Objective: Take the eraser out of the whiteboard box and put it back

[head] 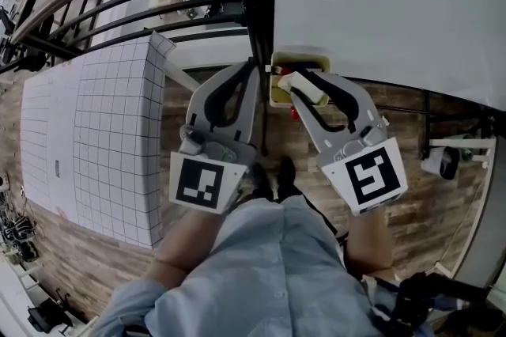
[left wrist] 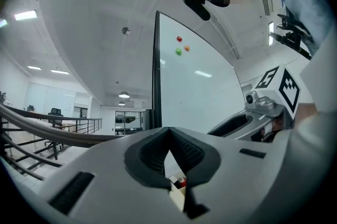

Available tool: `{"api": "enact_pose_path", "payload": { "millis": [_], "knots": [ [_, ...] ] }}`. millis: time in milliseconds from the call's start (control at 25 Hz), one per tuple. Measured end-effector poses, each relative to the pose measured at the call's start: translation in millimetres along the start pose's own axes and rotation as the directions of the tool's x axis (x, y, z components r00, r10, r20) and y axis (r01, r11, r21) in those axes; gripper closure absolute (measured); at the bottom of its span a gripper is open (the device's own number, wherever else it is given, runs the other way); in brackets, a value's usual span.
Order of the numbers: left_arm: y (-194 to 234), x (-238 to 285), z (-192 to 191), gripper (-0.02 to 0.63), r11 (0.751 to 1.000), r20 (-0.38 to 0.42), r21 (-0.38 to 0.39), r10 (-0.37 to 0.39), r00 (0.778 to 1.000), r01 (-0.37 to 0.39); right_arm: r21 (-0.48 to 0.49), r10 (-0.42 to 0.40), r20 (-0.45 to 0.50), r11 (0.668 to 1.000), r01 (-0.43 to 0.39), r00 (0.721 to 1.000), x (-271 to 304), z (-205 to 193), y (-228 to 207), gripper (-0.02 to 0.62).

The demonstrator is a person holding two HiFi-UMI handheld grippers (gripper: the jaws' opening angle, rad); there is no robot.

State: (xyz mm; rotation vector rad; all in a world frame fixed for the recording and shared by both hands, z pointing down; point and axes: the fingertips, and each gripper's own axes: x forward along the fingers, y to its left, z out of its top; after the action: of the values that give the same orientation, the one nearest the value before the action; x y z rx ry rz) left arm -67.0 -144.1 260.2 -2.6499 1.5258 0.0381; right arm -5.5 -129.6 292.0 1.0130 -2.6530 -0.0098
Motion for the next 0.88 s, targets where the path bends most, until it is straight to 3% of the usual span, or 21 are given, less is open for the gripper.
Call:
{"api": "enact_pose_path", "payload": {
  "millis": [880],
  "knots": [
    [-4,1,0,0.607,0.999,0.023,-0.027,-0.033,0.999,0.034,-0.013,0.022,-0.061,1.0,-0.023,0.998,-1,-14,17,0.474]
  ]
}}
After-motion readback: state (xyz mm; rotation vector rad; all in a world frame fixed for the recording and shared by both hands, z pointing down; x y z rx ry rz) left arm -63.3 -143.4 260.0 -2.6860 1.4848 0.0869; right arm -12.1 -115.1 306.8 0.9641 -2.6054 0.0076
